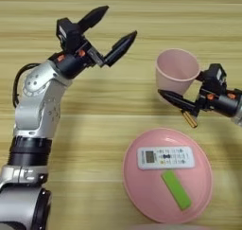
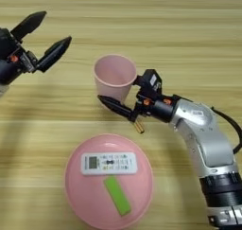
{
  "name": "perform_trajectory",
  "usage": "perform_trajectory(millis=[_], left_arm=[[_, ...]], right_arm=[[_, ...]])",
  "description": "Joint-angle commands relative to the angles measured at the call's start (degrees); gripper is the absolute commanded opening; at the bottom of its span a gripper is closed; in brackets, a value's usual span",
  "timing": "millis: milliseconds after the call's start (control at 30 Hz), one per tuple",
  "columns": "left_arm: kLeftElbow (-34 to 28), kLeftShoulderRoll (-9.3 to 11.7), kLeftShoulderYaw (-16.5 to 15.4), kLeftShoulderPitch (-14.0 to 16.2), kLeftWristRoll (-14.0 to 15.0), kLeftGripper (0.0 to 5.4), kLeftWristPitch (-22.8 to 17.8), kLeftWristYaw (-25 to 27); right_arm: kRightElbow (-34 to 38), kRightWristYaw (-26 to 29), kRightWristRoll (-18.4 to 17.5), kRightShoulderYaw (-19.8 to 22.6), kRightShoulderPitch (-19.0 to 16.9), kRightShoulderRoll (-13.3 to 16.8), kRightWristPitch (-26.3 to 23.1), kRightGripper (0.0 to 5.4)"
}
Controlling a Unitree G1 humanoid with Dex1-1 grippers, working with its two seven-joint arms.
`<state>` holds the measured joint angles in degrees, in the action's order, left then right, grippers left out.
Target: Move the objects on the table
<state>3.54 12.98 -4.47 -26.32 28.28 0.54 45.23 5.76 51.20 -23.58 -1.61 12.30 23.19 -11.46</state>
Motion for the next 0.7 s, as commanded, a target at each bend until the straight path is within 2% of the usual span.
perform_trajectory(millis=[33,133,233,433,567,700], left_arm=[[7.34,-2.49,-1.85,-1.51,-3.19,5.4,4.58,-5.18],[13.18,-3.9,-2.62,-1.66,-5.52,5.4,8.47,-8.29],[17.81,-4.86,-3.0,-1.79,-6.63,5.4,11.04,-10.06],[23.77,-4.88,-3.28,-2.14,-9.23,5.4,15.86,-11.51],[26.21,-4.8,-3.8,-3.13,-9.58,5.4,17.63,-12.01],[27.44,-4.86,-4.35,-3.52,-9.45,5.4,18.33,-12.25]], right_arm=[[-2.34,-5.88,2.09,3.21,-2.15,-0.83,2.0,4.12],[-4.7,-10.78,3.72,5.05,-3.03,-1.72,2.55,4.12],[-6.94,-14.88,4.7,6.81,-3.03,-2.48,3.18,4.12],[-14.05,-23.56,8.84,9.12,-0.48,-3.26,4.43,4.12],[-18.41,-29.68,11.09,9.6,0.78,-5.45,4.88,4.12],[-20.43,-35.24,11.64,9.86,1.33,-9.36,4.76,4.12]])
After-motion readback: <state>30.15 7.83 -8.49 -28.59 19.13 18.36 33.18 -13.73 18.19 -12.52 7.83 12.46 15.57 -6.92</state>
